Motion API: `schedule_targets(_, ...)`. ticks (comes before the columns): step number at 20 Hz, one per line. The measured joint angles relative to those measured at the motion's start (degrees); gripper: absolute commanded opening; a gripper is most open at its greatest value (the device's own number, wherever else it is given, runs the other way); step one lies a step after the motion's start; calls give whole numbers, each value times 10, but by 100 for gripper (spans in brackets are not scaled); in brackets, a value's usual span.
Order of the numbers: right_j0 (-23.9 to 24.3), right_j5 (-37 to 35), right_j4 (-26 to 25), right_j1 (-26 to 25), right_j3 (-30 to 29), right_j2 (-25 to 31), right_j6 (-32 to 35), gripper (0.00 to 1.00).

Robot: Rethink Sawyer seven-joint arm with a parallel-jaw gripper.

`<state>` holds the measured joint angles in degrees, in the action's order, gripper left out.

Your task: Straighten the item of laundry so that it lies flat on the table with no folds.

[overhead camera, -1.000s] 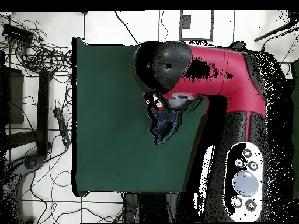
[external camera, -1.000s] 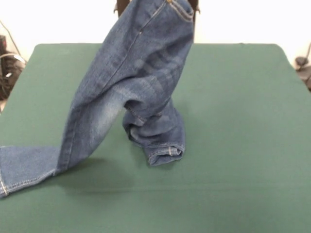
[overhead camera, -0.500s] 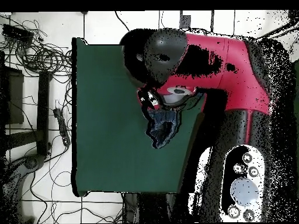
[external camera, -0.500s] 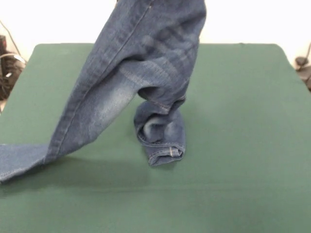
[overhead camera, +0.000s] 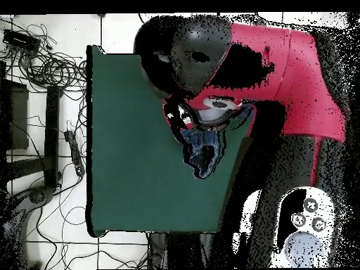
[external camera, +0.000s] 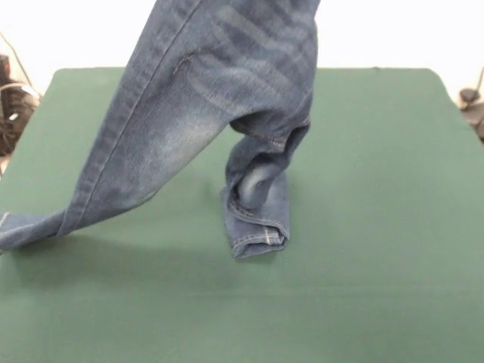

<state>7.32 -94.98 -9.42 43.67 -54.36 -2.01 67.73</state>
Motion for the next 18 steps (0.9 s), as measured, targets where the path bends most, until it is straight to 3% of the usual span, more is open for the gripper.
schedule_targets(18,-12,-103,-8,-4,90,0,0,0)
